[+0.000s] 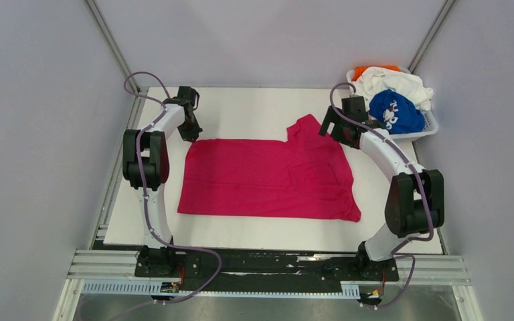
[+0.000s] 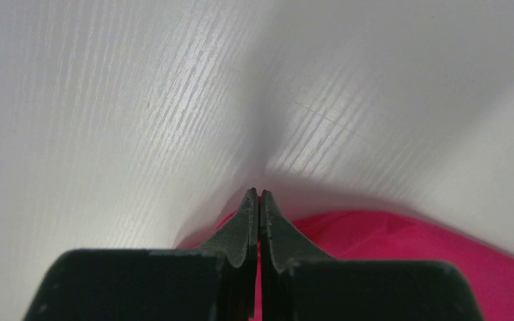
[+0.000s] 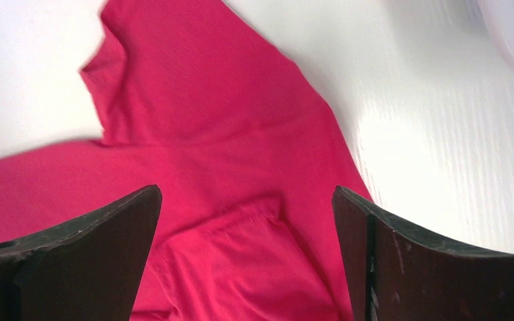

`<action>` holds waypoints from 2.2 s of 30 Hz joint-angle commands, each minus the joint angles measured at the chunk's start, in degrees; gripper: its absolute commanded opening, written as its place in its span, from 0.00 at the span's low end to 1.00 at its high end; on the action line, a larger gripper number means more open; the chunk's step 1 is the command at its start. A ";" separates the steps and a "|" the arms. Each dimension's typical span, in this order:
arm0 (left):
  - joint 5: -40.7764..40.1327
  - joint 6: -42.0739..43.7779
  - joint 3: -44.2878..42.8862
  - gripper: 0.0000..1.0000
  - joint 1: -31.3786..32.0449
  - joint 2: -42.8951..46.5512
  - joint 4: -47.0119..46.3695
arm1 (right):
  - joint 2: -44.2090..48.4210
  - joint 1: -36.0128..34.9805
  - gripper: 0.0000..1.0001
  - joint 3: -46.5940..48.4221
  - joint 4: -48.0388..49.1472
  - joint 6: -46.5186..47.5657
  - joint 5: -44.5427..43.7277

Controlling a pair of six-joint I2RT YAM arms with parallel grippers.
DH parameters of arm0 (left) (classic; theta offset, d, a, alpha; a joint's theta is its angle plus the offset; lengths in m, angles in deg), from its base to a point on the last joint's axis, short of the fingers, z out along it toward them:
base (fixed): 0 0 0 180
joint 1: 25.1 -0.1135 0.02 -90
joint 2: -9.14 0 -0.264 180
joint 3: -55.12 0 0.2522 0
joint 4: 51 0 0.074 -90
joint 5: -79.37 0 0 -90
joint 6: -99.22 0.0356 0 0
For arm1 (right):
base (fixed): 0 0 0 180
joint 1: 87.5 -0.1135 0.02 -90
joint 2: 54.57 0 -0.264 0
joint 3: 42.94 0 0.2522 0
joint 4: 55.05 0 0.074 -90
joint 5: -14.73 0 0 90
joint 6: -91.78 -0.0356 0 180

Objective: Fold and stack the t-shirts
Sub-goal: Grab the side of the flattened tshirt furthest away from the robot with both arms, then fold the other side of the tshirt into a rectangle

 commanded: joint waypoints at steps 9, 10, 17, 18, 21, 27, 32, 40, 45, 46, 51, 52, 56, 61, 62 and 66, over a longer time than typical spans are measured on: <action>0.48 2.49 2.63 0.00 0.52 8.48 -2.42 | -26.19 -2.13 0.81 32.00 3.85 8.90 5.70; 0.68 2.51 2.87 0.00 0.48 8.70 -2.75 | -28.61 -2.56 0.79 34.35 3.80 10.04 5.55; 3.21 2.56 5.06 0.00 0.50 10.34 -4.19 | -40.96 -4.95 0.69 47.35 3.65 14.86 6.35; 3.32 2.48 5.18 0.00 0.47 10.42 -4.44 | -42.28 -5.23 0.69 48.84 3.41 15.16 5.68; 3.67 2.32 5.85 0.00 0.44 10.64 -4.71 | -44.98 -5.89 0.67 51.40 2.72 15.43 3.75; 3.82 2.22 6.71 0.00 0.44 10.77 -5.04 | -49.72 -5.94 0.67 53.87 2.05 16.08 -0.51; 3.78 2.11 7.13 0.00 0.50 10.92 -5.17 | -52.48 -5.90 0.67 54.98 0.33 15.03 -1.42; 3.96 2.11 7.43 0.00 0.44 11.71 -5.10 | -48.75 -5.90 0.52 46.55 -0.48 11.42 -5.63; 4.27 1.95 8.91 0.00 0.51 13.02 -5.58 | -45.23 -5.95 0.38 42.46 -0.53 10.13 -8.06; 4.56 1.98 9.13 0.00 0.56 13.44 -5.93 | -44.82 -5.91 0.31 42.30 -0.41 9.97 -7.83; 5.35 1.83 10.56 0.00 0.44 14.65 -6.43 | -43.67 -5.93 0.00 42.70 0.97 9.62 -7.13; 5.40 1.92 10.70 0.00 0.44 14.82 -6.43 | -43.11 -5.96 0.00 42.59 1.39 9.63 -6.93; 5.62 2.05 11.99 0.00 0.44 16.24 -6.75 | -38.59 -5.96 0.00 39.64 3.50 8.98 -6.46; 6.16 2.19 14.48 0.00 0.49 18.95 -7.51 | -27.47 -6.13 0.00 27.45 8.37 7.06 -6.80; 6.20 2.21 15.03 0.00 0.47 19.39 -7.91 | -25.29 -6.23 0.00 24.03 9.03 6.47 -6.91; 6.88 2.01 18.42 0.00 0.51 22.22 -9.18 | -17.60 -7.28 0.00 14.96 9.70 4.90 -8.37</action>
